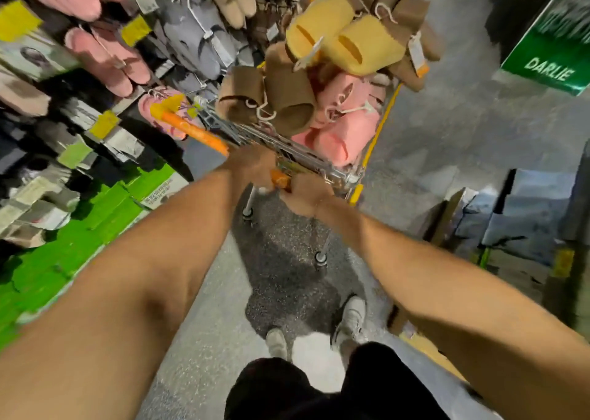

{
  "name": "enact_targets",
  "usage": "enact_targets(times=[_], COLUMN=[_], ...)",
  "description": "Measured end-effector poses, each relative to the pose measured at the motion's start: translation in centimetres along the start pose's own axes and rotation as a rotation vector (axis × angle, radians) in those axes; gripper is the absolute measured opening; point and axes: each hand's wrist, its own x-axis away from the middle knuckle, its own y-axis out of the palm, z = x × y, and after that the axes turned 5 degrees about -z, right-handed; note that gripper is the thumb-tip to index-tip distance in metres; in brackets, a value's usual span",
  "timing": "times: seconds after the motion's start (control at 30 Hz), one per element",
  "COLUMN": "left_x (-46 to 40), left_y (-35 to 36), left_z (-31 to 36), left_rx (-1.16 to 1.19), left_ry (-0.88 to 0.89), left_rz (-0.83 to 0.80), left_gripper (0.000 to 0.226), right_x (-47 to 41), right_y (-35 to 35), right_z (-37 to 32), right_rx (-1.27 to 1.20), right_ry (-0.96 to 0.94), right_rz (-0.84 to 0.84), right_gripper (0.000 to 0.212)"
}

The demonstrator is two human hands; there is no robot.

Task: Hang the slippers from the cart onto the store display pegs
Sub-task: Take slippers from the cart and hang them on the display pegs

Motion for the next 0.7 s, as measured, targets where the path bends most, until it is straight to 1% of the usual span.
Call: enact_targets(times=[0.03,0.07,0.13,0.17,0.2,0.23,0.27,0.33,0.4,0.43,0.47,0.5,0.53,0.57,0.6,0.63,0.67,0.7], left_x=[-0.7,-1.7,-2.9,-3.0,-3.1,-3.1,-3.4,-4.1,-4.6,-5.2,-5.4,-5.7,-6.8,-7.9,-9.7,-11.4,-14.4,-16.9], left_y=[-0.4,-0.8,-1.8,-2.4,-2.9,-3.5,-3.7,-4.6,-5.6,-6.1,-7.2,-8.8,-10.7,-12.6,-14.5,-16.3,-18.0,-20.0], left_z=[-0.4,-1.1,-2.1,-2.4,-2.6,-2.7,-2.9,-3.4,-3.5,-3.5,-2.8,-2.1,-1.6,-1.7,-2.1,-3.0,-4.4,-5.1], left_rx=[-0.004,-0.058,-0.104,-0.077,-0.105,-0.135,-0.159,-0.225,-0.275,-0.292,-0.274,-0.260,-0.195,-0.083,0.065,0.156,0.182,0.255], left_ry=[-0.046,-0.060,-0.113,-0.156,-0.175,-0.178,-0.197,-0.242,-0.290,-0.312,-0.341,-0.347,-0.368,-0.361,-0.340,-0.285,-0.265,-0.293], left_rz=[0.002,-0.006,-0.039,-0.028,-0.019,-0.007,0.020,0.060,0.024,-0.025,-0.088,-0.121,-0.145,-0.151,-0.142,-0.083,0.034,0.191], left_gripper=[0.019,0.019,0.032,0.035,0.034,0.031,0.030,0.033,0.028,0.027,0.025,0.022,0.019,0.022,0.038,0.052,0.061,0.067], right_x=[-0.9,-1.7,-3.7,-4.5,-5.2,-5.7,-6.2,-7.2,-8.6,-9.5,-10.5,-11.5,-12.5,-13.4,-14.3,-15.2,-16.2,-17.4], right_y=[-0.5,-1.0,-1.5,-1.9,-2.4,-3.0,-3.7,-5.4,-7.2,-8.3,-9.6,-11.1,-12.9,-14.9,-17.0,-19.2,-21.3,-23.4], right_z=[0.1,0.2,0.6,0.7,0.9,1.0,1.0,1.2,1.8,2.2,2.6,3.0,3.3,3.5,3.6,3.8,3.9,4.3], right_rx=[-0.005,-0.016,-0.028,-0.019,-0.021,-0.041,-0.056,-0.082,-0.074,-0.062,-0.045,-0.032,-0.019,-0.009,0.002,0.001,-0.022,-0.050], right_ry=[-0.043,-0.078,-0.138,-0.168,-0.193,-0.219,-0.243,-0.298,-0.349,-0.369,-0.389,-0.410,-0.429,-0.449,-0.458,-0.475,-0.482,-0.476], right_rz=[-0.027,-0.056,-0.098,-0.108,-0.120,-0.127,-0.123,-0.076,-0.015,0.031,0.082,0.125,0.153,0.179,0.222,0.284,0.356,0.426], right_gripper=[0.030,0.031,0.037,0.041,0.041,0.035,0.028,0.025,0.026,0.025,0.026,0.028,0.028,0.025,0.022,0.020,0.016,0.014])
